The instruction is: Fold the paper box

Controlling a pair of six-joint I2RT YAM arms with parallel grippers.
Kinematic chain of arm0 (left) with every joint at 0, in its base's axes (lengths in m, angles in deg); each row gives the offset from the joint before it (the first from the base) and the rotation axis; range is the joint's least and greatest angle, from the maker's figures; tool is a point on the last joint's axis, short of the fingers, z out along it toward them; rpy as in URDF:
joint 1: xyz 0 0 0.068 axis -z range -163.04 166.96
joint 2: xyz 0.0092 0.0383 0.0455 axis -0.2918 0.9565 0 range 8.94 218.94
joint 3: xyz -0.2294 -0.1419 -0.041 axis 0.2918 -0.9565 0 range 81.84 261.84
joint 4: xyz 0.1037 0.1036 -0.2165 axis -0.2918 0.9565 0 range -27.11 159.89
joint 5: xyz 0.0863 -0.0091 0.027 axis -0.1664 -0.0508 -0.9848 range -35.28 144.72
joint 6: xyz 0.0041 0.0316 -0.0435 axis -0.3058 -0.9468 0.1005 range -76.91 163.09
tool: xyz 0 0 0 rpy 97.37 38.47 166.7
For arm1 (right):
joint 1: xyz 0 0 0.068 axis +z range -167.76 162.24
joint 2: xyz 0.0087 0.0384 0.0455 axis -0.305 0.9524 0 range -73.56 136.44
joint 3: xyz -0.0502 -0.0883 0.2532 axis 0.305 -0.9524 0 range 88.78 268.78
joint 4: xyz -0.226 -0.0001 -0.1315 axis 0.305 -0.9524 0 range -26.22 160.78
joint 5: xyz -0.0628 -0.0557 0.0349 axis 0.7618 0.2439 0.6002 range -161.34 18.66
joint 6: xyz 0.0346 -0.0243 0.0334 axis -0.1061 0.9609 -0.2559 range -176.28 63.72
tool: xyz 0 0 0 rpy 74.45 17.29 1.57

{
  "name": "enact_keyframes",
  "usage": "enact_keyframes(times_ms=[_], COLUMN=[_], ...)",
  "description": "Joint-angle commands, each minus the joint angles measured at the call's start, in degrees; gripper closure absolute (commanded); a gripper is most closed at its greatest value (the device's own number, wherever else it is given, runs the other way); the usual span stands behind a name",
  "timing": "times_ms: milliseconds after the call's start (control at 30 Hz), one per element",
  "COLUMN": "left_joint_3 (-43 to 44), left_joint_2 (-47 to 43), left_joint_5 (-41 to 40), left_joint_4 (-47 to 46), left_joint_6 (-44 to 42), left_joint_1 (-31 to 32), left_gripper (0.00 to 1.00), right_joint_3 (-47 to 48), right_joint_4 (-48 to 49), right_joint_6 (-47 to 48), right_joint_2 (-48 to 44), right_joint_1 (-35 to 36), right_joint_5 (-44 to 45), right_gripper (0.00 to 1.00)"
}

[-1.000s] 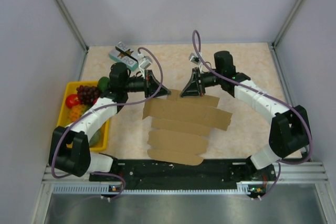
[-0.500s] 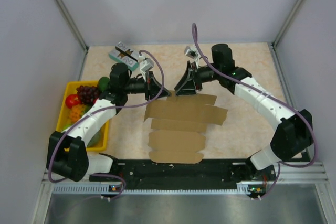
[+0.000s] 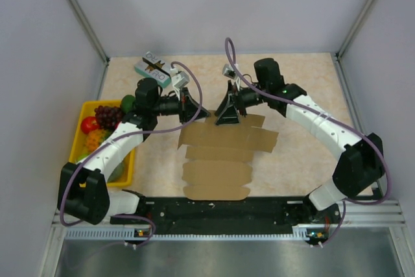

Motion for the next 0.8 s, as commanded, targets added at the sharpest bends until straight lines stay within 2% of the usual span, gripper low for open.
enact_keyframes(times_ms=[0,233,333,433,700,767], left_joint_3=[2.17,3.14,3.23,3.32,4.02,4.02], left_joint_2=[-3.15,-2.98,-2.8,-2.72,-2.8,-2.8], left_joint_5=[4.64,5.35,5.53,5.7,5.44,5.09], left_joint_4=[-1.77,0.26,0.87,1.05,0.52,0.08], left_joint_6=[-1.17,-2.31,-2.75,-2.93,-2.4,-2.23], left_joint_1=[0.31,0.31,0.31,0.31,0.31,0.31], left_gripper=[1.0,1.0,1.0,1.0,1.0,1.0], right_joint_3=[4.56,7.2,7.9,9.13,8.08,7.99], right_joint_4=[-4.45,-7.1,-8.32,-9.56,-10.09,-10.0], right_joint_6=[5.21,5.31,6.8,7.15,9.7,9.88], right_joint_2=[-1.28,-2.6,-3.04,-1.38,2.85,3.63], right_joint_1=[-0.77,-0.94,-1.38,-1.65,0.64,1.34], right_joint_5=[6.18,5.05,8.9,8.3,4.52,2.34], right_gripper=[0.39,0.36,0.33,0.33,0.43,0.5])
